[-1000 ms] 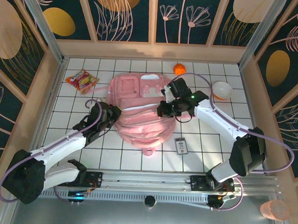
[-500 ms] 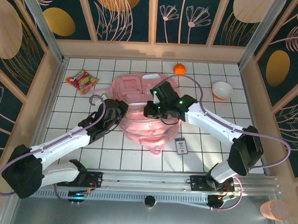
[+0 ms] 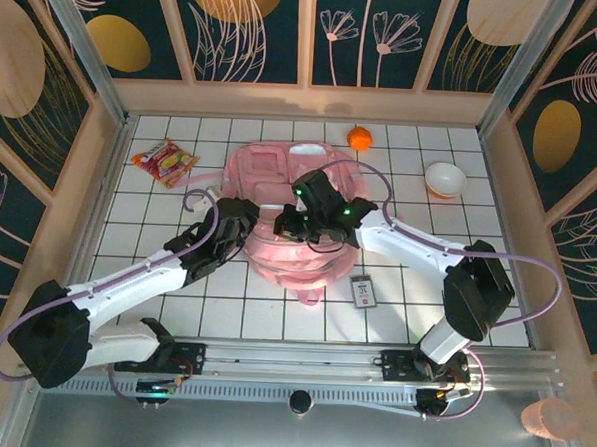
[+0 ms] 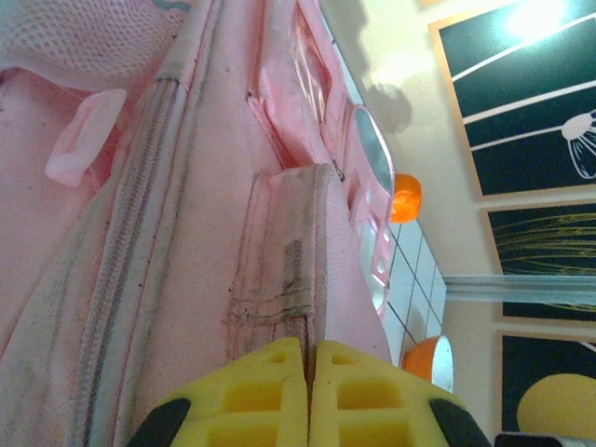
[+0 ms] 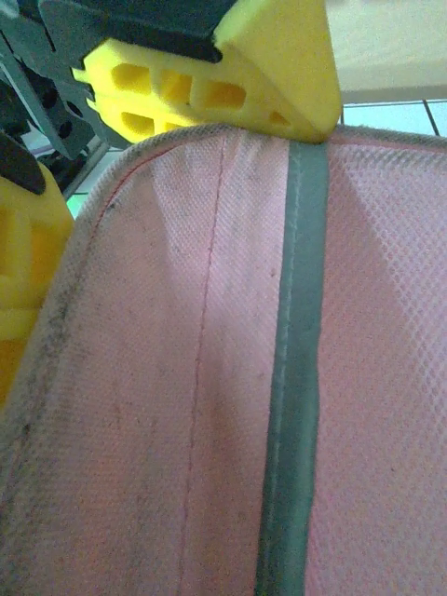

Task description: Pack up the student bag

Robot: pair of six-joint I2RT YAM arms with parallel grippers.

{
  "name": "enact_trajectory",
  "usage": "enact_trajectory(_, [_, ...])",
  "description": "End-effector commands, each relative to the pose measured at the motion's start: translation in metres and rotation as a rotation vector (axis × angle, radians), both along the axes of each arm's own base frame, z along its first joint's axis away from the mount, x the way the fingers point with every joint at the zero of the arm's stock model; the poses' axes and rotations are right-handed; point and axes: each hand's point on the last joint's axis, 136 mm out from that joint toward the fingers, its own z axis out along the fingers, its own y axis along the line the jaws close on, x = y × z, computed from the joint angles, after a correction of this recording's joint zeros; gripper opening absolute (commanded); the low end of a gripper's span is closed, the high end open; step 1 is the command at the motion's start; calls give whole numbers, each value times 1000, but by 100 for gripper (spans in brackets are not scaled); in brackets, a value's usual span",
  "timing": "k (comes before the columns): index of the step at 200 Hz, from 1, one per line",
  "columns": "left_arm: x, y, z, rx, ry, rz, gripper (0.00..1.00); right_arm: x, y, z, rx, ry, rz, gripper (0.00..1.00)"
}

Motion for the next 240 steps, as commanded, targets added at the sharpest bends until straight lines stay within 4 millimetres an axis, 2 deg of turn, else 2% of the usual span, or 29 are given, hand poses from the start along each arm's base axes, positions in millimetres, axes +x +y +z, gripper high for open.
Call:
enact_trajectory(1, [-9, -28, 42, -180, -86, -94, 0, 21, -25, 24, 25, -73, -53, 0])
enact_trajectory(14, [-10, -36, 42, -200, -82, -126, 0, 27, -39, 25, -19, -72, -81, 0])
enact_trajectory(33, [-6, -46, 47, -192, -92, -163, 0, 19, -20, 40, 36, -75, -8, 0])
enact_trajectory(44, [-3, -44, 50, -165, -109, -153, 0, 14, -15, 41, 49, -53, 14, 16])
enact_trajectory(53, [-2, -39, 52, -145, -124, -135, 0, 13, -20, 39, 50, -38, 0, 30])
enact_trajectory(65, [-1, -29, 52, -129, -133, -103, 0, 14, -31, 38, 60, -26, -33, 39])
enact_trajectory(84, [-1, -15, 49, -125, -132, -71, 0, 15, -57, 36, 110, 19, -125, 46])
enact_trajectory(100, [-1, -10, 47, -131, -129, -66, 0, 19, -71, 41, 194, 22, -188, 48])
enact_trajectory(120, [-1, -12, 46, -135, -122, -85, 0, 26, -75, 50, 319, 21, -247, 49])
enact_trajectory(157, [0, -20, 47, -145, -125, -121, 0, 34, -85, 45, 353, 28, -364, 49])
enact_trajectory(206, [-4, -26, 41, -115, -113, -173, 0, 60, -91, 64, 496, -30, -513, 48])
enact_trajectory(240, [-8, -26, 33, -57, -95, -212, 0, 68, -93, 48, 546, 39, -627, 44])
